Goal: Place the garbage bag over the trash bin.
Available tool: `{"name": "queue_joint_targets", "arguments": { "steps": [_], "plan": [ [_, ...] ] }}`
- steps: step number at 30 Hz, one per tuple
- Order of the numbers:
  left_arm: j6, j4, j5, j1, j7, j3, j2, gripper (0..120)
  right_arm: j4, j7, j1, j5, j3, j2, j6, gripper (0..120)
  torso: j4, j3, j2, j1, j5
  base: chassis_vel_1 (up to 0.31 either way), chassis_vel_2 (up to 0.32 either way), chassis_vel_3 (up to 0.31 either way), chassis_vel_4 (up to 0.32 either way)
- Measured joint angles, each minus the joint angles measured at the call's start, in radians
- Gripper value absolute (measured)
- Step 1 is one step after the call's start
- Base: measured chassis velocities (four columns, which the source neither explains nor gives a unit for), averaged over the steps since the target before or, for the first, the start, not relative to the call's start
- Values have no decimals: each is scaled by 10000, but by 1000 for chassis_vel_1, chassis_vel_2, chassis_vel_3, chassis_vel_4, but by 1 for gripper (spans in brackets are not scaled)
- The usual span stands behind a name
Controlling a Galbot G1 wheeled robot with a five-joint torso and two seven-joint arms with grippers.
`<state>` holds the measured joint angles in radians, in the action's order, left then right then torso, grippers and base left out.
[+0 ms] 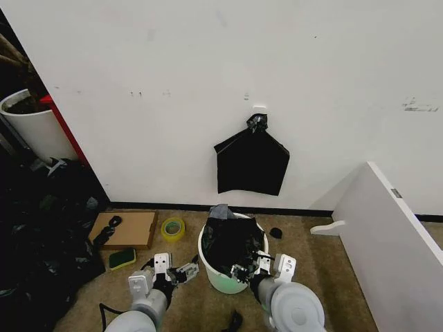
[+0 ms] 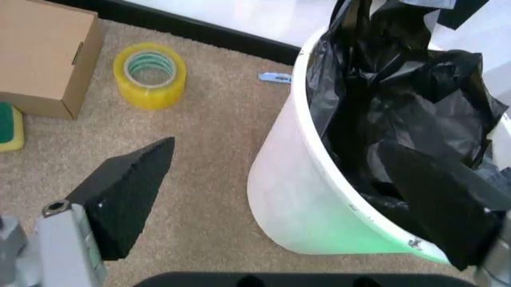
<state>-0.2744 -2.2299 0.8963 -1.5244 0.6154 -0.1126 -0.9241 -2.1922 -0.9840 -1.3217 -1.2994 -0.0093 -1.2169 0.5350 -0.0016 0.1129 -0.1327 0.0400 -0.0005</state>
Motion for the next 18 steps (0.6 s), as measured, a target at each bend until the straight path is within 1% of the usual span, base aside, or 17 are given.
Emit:
{"name": "queue_joint_targets", "arguments": {
  "steps": [2, 3, 6, 7, 10, 13, 17, 18],
  "plan": [
    [0, 0, 2, 1, 1, 0, 1, 100, -6, 3, -2, 0, -4, 1, 0, 34, 0, 0, 0, 0, 0, 0, 0, 0, 0],
    [0, 1, 11, 16, 4, 2, 3, 100, -13, 13, -9, -2, -23, 7, 0, 29, 0, 0, 0, 0, 0, 0, 0, 0, 0],
    [-3, 29, 30, 69, 14, 5, 7, 100, -26, 62, -26, -2, -66, 29, 0, 15, 0, 0, 0, 0, 0, 0, 0, 0, 0],
    [-4, 35, 31, 74, 16, 7, 8, 100, -39, 88, -30, 0, -71, 31, -4, 14, 0, 0, 0, 0, 0, 0, 0, 0, 0],
    [-5, 47, 34, 86, 20, 11, 2, 100, -138, 282, -56, 18, -79, 29, -140, 0, 0, 0, 0, 0, 1, 0, 0, 0, 0],
    [-5, 57, 36, 93, 21, 14, -15, 100, -274, 631, -109, 103, -78, 27, -348, 0, 0, 0, 0, 0, 1, 0, 0, 0, 0],
    [-6, -104, 35, 54, 22, 18, -10, 100, -794, 1814, -347, 333, -76, 17, -751, 0, 0, 0, 0, 0, -1, 0, 0, 0, 0],
    [-6, -104, 35, 54, 22, 18, -10, 100, -794, 1814, -347, 333, -76, 17, -751, 0, 0, 0, 0, 0, -1, 0, 0, 0, 0]
  ]
}}
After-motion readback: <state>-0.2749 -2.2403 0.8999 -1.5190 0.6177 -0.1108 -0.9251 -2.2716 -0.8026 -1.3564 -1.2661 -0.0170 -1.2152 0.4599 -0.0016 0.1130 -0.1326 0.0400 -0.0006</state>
